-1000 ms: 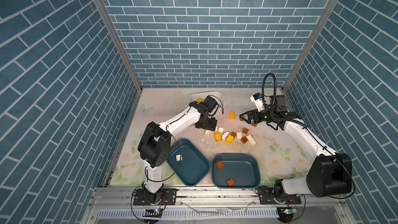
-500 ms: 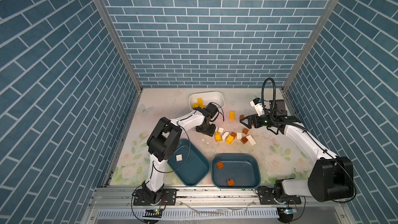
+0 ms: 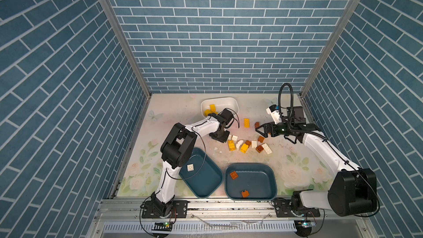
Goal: Sort the legos into containers by color
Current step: 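Carry the white brick over the teal tray nearer the left arm and release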
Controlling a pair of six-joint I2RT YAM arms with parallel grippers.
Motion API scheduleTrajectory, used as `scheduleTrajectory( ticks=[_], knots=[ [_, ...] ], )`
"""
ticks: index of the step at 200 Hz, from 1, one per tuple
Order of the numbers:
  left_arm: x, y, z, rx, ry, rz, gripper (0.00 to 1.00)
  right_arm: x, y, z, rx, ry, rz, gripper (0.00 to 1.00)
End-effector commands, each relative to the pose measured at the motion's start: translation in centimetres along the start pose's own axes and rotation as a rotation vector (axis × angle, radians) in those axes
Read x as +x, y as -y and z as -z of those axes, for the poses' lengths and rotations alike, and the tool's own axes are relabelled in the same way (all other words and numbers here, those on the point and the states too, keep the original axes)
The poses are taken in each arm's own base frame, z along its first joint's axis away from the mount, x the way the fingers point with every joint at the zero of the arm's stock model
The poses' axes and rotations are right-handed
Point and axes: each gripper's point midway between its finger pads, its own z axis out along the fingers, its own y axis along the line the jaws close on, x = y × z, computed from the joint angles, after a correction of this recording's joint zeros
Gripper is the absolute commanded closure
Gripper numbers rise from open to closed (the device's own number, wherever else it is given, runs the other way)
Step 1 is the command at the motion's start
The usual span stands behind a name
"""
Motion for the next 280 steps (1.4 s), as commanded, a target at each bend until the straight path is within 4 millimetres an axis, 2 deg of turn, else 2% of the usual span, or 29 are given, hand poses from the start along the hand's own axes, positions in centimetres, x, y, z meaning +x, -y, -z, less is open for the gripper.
scheduleTrajectory(
  ticks=[1, 15, 33, 63, 82, 100, 111, 138, 182, 210, 222, 234, 253, 280],
  knots=[
    [-0.6, 0.1, 4.0, 0.010, 0.027, 0.019, 0.70, -0.5, -0.6, 0.6, -0.007, 0.009, 0.055, 0.03],
    [-0.1, 0.3, 6.1, 0.029, 0.029, 0.052, 0.70, -0.7, -0.7, 0.6, -0.014, 0.011, 0.054, 0.03],
    [1.5, 0.3, 8.6, 0.050, 0.022, 0.102, 0.70, -1.0, -1.0, 0.5, -0.039, 0.013, 0.053, 0.03],
    [6.1, -0.9, 11.9, 0.029, -0.019, 0.181, 0.70, -1.2, -1.8, 0.2, -0.081, 0.013, 0.054, 0.03],
    [9.4, -2.0, 13.2, 0.003, -0.048, 0.227, 0.70, -1.1, -2.4, -0.1, -0.102, 0.008, 0.064, 0.03],
    [12.2, -2.6, 13.7, 0.000, -0.071, 0.251, 0.70, -1.0, -3.1, -0.4, -0.124, 0.003, 0.075, 0.03],
    [13.9, -3.1, 13.3, -0.014, -0.096, 0.259, 0.70, -0.8, -3.6, -0.6, -0.139, -0.001, 0.083, 0.03],
    [16.4, -4.5, 12.3, -0.070, -0.129, 0.232, 0.69, -0.4, -4.4, -1.0, -0.165, -0.013, 0.095, 0.03],
    [17.0, -5.8, 9.6, -0.114, -0.138, 0.083, 0.68, 0.3, -4.7, -1.6, -0.171, -0.033, 0.101, 0.03],
    [17.1, -6.8, 8.5, -0.150, -0.165, 0.058, 0.66, 0.5, -4.6, -1.5, -0.159, -0.038, 0.105, 0.03],
    [17.0, -7.0, 8.5, -0.152, -0.163, 0.054, 0.61, 0.7, -4.6, -1.3, -0.151, -0.040, 0.105, 0.03],
    [17.0, -7.3, 8.6, -0.172, -0.169, 0.050, 0.51, 0.9, -4.5, -1.2, -0.143, -0.041, 0.106, 0.03],
    [16.9, -7.5, 9.0, -0.185, -0.183, 0.047, 0.47, 1.1, -4.3, -1.0, -0.125, -0.045, 0.110, 0.03],
    [14.9, -6.4, 11.2, -0.134, -0.125, 0.078, 0.35, 0.9, -4.1, -0.7, -0.100, -0.042, 0.123, 0.02]
  ],
)
